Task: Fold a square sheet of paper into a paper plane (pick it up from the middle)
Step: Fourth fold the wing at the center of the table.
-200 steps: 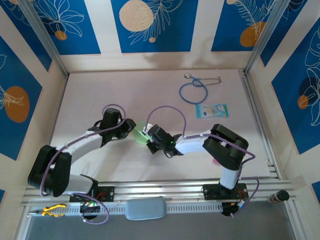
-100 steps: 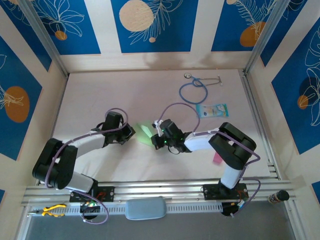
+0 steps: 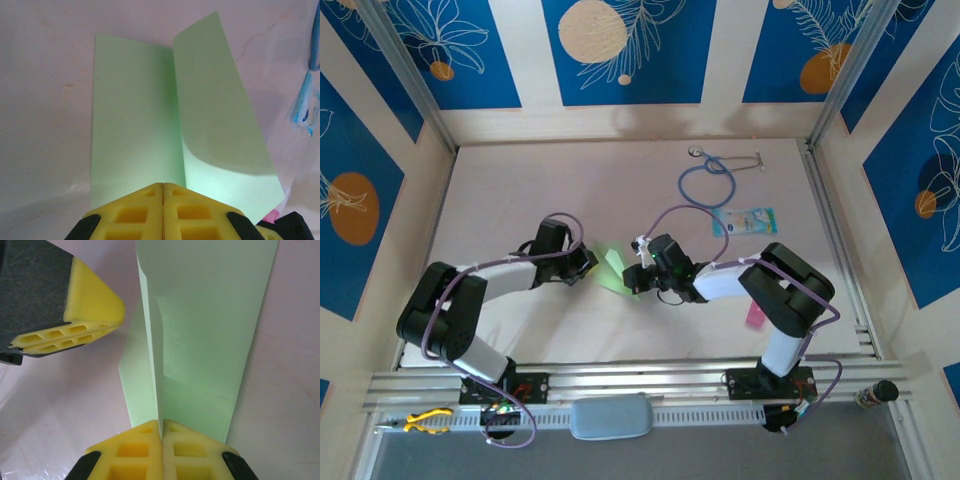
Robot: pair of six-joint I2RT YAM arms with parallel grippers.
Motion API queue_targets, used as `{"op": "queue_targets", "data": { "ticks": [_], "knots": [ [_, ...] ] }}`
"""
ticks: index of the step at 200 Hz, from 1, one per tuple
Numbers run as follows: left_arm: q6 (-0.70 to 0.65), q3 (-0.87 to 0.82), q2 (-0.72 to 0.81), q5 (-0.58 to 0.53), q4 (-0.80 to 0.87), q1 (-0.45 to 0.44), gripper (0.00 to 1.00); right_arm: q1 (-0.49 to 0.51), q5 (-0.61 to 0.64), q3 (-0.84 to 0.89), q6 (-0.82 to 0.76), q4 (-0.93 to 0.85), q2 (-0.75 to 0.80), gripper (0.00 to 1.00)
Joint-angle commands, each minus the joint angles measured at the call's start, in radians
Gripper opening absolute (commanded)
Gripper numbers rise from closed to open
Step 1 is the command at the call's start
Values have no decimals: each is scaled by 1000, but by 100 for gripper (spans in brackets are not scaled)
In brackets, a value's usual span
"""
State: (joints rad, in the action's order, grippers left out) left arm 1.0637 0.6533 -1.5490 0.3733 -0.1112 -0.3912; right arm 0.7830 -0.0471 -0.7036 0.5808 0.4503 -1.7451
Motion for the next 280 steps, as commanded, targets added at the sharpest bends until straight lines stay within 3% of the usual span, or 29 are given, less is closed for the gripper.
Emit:
{"op": "queue_targets", "data": {
  "ticks": [1, 89, 192, 280],
  "knots": [
    [-13, 32, -40, 40, -28, -9, 8, -4, -22, 15, 39, 34, -23, 2],
    [12, -12, -115, 33, -56, -17, 4, 14, 19, 51, 145, 76, -61, 2],
    [-9, -16, -88, 35, -50, -16, 1, 14, 11, 84, 189, 142, -63, 2],
    [-99, 75, -122, 135, -4, -25, 0, 13, 23, 80, 174, 120, -54, 2]
  ]
}}
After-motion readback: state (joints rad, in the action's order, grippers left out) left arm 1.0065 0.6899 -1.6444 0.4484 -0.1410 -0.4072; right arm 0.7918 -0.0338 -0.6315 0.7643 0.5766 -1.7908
